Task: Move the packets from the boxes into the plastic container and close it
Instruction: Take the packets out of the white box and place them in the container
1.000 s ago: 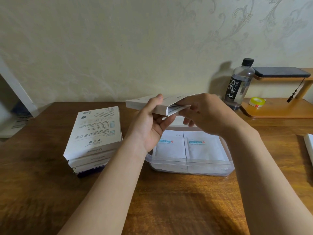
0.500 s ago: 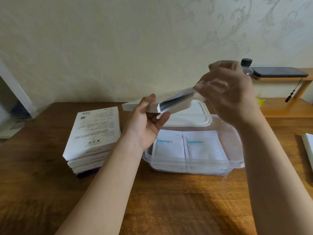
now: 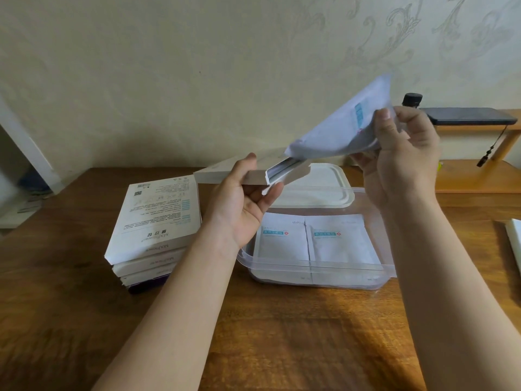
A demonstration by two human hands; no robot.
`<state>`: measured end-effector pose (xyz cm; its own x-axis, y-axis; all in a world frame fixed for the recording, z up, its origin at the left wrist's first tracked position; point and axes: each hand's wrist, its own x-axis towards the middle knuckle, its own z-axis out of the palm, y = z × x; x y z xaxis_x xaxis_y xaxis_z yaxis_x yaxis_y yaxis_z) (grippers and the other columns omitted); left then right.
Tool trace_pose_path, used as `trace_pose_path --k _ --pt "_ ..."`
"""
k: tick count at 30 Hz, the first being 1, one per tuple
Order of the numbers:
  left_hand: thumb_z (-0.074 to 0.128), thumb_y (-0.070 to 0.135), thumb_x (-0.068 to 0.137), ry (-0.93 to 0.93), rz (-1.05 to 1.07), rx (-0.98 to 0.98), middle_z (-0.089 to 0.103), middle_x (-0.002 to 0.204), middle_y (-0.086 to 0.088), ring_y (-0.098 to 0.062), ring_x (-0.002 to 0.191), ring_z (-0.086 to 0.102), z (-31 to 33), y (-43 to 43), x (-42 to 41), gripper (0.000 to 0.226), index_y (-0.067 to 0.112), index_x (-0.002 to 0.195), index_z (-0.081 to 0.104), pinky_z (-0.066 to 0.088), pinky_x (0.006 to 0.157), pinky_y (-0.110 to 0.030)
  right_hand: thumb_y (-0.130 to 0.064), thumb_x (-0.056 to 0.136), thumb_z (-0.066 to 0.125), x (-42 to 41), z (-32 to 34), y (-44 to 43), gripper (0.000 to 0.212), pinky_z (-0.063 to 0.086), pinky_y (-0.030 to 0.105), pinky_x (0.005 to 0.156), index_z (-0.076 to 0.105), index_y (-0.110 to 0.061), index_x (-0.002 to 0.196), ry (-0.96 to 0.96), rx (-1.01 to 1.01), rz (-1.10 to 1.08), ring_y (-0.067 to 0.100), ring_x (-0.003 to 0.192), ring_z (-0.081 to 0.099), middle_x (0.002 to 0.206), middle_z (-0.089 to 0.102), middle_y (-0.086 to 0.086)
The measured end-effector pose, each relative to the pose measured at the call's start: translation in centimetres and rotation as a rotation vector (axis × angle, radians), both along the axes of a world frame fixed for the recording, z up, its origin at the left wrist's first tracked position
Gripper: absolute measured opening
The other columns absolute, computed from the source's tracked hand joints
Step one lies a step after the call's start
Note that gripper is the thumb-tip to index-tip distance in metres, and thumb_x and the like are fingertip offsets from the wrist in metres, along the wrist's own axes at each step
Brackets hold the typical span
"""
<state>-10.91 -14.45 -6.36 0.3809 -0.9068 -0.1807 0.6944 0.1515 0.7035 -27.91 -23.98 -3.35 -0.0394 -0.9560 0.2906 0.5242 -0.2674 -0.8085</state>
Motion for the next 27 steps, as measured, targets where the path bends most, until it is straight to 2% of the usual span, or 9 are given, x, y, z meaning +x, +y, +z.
trace_pose_path --k 2,5,9,13,15,20,22,24,27 --pt "0.070 0.020 0.094 -0.001 -0.002 -0.009 0.076 0.084 -0.010 -0.021 0.075 0.074 -0.2 0.0 0.0 0.011 0.009 0.097 0.067 0.062 0.059 -0.028 -0.012 0.099 0.061 -0.4 0.0 -0.4 0.011 0.060 0.044 0.071 0.057 -0.014 0.089 -0.032 0.046 -0.010 0.025 0.086 0.071 0.089 0.072 0.005" --pt "0.070 0.019 0.094 0.006 0.007 -0.028 0.077 0.095 -0.012 -0.026 0.087 0.075 -0.4 -0.2 0.0 0.016 0.010 0.106 0.067 0.062 0.060 -0.029 -0.013 0.097 0.064 -1.5 -0.5 -1.5 0.021 0.050 0.034 0.066 0.057 -0.019 0.079 0.032 0.095 -0.069 0.014 0.068 0.059 0.070 0.066 -0.005" --pt "0.071 0.020 0.093 0.029 0.024 -0.049 0.075 0.093 -0.013 -0.026 0.083 0.074 -0.5 -0.3 0.0 0.024 0.008 0.113 0.065 0.061 0.060 -0.030 -0.013 0.093 0.070 -1.9 -1.6 -2.7 0.027 0.048 0.030 0.058 0.058 -0.021 0.070 0.329 0.143 -0.036 0.014 0.057 0.056 0.072 0.061 0.001" --pt "0.073 0.019 0.092 0.045 0.054 -0.040 0.073 0.093 -0.013 -0.027 0.089 0.070 -0.6 -0.4 0.0 0.018 0.008 0.105 0.066 0.060 0.057 -0.028 -0.011 0.092 0.069 -1.2 -2.8 -2.8 0.026 0.049 0.024 0.049 0.060 -0.020 0.070 0.596 0.124 -0.033 0.011 0.050 0.057 0.075 0.060 0.004" --pt "0.074 0.019 0.091 0.055 0.066 -0.037 0.072 0.098 -0.014 -0.028 0.093 0.070 -0.7 -0.5 0.1 0.020 0.008 0.106 0.065 0.060 0.057 -0.028 -0.011 0.090 0.069 -0.8 -3.3 -2.7 0.025 0.049 0.024 0.049 0.061 -0.020 0.068 0.765 0.085 -0.090 0.012 0.052 0.056 0.073 0.059 0.001" --pt "0.073 0.020 0.091 0.045 0.051 -0.041 0.073 0.103 -0.017 -0.029 0.095 0.072 -0.7 -0.4 0.0 0.025 0.008 0.111 0.064 0.061 0.058 -0.028 -0.022 0.083 0.074 1.1 -4.3 -1.5 0.013 0.058 0.046 0.063 0.067 -0.018 0.074 1.017 0.056 0.002 0.026 0.067 0.061 0.078 0.066 0.007" --pt "0.072 0.021 0.092 0.039 0.044 -0.040 0.073 0.102 -0.017 -0.029 0.095 0.072 -0.6 -0.4 0.0 0.025 0.008 0.112 0.064 0.061 0.058 -0.028 -0.025 0.083 0.075 2.1 -4.5 -0.8 0.014 0.058 0.044 0.065 0.067 -0.019 0.073 1.066 0.037 0.031 0.028 0.072 0.063 0.082 0.067 0.008" --pt "0.072 0.021 0.092 0.033 0.047 -0.033 0.072 0.107 -0.018 -0.030 0.099 0.071 -0.7 -0.4 0.0 0.031 0.007 0.118 0.063 0.060 0.058 -0.028 -0.027 0.086 0.073 2.9 -4.6 -0.2 0.016 0.054 0.037 0.061 0.066 -0.020 0.074 1.099 0.040 0.085 0.026 0.071 0.063 0.083 0.067 0.007" --pt "0.073 0.021 0.092 0.029 0.051 -0.034 0.070 0.110 -0.018 -0.030 0.106 0.070 -0.9 -0.5 0.0 0.030 0.009 0.117 0.063 0.060 0.058 -0.028 -0.025 0.093 0.066 3.3 -4.5 0.5 0.009 0.055 0.030 0.061 0.068 -0.021 0.085 1.156 0.080 0.205 0.019 0.071 0.064 0.084 0.068 0.004"
